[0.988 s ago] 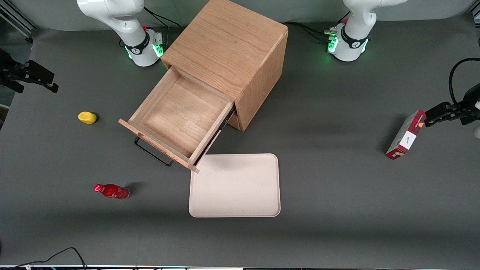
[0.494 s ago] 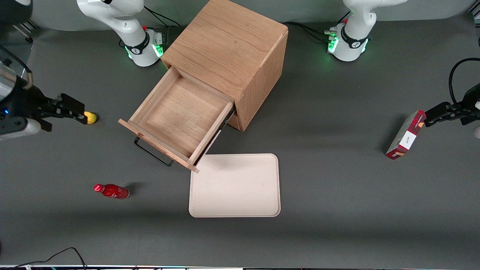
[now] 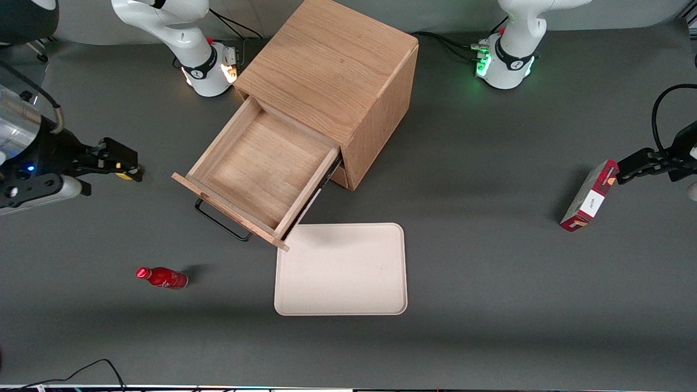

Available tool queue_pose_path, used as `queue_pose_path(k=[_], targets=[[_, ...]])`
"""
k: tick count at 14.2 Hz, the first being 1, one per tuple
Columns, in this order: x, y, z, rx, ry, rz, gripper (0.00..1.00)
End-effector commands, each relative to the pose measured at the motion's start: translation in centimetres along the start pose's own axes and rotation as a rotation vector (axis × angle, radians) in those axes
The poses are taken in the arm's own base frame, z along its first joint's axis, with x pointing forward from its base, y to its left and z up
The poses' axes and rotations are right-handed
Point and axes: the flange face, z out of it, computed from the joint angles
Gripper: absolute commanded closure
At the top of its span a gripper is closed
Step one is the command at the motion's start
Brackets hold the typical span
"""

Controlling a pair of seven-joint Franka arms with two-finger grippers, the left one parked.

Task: Close top drawer
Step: 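Move the right gripper down to the front of the open drawer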

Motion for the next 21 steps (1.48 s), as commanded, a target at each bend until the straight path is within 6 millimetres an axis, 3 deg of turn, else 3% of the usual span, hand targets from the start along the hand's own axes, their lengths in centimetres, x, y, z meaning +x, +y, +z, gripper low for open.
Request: queue_pose_path(k=[1, 6, 8, 12, 15, 19, 21], targets=[[0.9, -1.2, 1.3, 0.006, -0.027, -0.264, 0.0], [2.4, 0.3, 4.4, 0.034, -0.07, -0.724, 0.0], [3.1, 1.1, 5.8, 0.047, -0.08, -0.792, 0.0], [4.3, 1.4, 7.3, 0.045, -0.065, -0.781, 0.0], [5.7, 2.6, 10.9, 0.069, -0.099, -0.677, 0.0], [7.8, 3.1, 18.5, 0.135, -0.189, -0.6, 0.0], [7.9, 2.6, 20.6, 0.149, -0.225, -0.569, 0.0]])
